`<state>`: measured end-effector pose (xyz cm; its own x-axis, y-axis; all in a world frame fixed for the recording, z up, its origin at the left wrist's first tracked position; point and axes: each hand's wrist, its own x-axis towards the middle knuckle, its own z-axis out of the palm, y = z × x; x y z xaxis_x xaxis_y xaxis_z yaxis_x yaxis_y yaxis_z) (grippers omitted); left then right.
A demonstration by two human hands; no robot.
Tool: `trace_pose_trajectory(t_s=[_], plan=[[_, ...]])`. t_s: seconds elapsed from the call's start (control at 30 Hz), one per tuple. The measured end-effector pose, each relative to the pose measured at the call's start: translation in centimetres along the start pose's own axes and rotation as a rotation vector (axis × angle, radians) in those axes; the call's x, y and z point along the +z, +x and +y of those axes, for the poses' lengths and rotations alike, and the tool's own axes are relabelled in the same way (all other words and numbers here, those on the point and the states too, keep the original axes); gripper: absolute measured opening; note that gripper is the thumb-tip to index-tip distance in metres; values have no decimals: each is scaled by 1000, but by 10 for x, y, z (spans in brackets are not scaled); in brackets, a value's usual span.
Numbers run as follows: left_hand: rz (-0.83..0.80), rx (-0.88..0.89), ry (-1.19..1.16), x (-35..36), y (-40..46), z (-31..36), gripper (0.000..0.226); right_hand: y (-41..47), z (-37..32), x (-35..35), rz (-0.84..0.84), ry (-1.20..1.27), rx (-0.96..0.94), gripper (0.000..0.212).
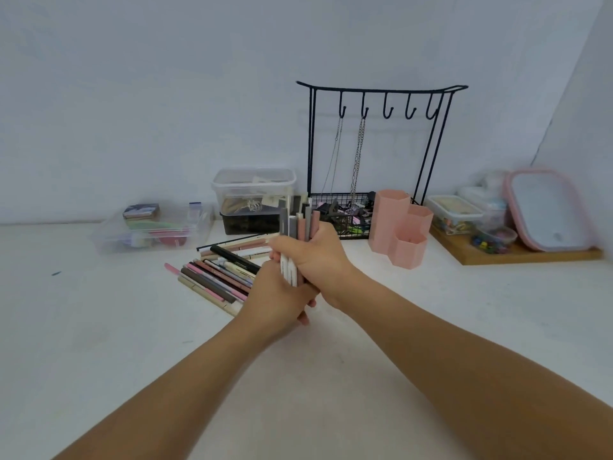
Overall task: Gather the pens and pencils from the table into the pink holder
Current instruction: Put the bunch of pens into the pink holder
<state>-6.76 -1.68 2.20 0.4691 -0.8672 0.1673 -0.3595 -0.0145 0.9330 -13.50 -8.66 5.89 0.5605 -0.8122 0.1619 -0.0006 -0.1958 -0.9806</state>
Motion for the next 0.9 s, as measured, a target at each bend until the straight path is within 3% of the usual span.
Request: trace_pose_trajectory(t_s=[0.13,0.23,0.27,0.47,0.73,0.9], plan=[[-41,78,92,13,-9,-2,17,-17,1,-24,84,-32,-21,15],[-75,152,171,15,-13,-6,58,-21,3,-55,224,-110,-69,15],[-56,159,172,14,-13,-6,59,-23,5,-66,267,-128,-61,14],[-19,167,63,32,16,11,19,-40,22,-109,327,-181,-91,16],[0,111,-69,83,37,16,15,-33,32,-124,302,-97,-52,9],[-48,159,-80,75,46,11,21,26,-1,-176,547,201,-85,7]])
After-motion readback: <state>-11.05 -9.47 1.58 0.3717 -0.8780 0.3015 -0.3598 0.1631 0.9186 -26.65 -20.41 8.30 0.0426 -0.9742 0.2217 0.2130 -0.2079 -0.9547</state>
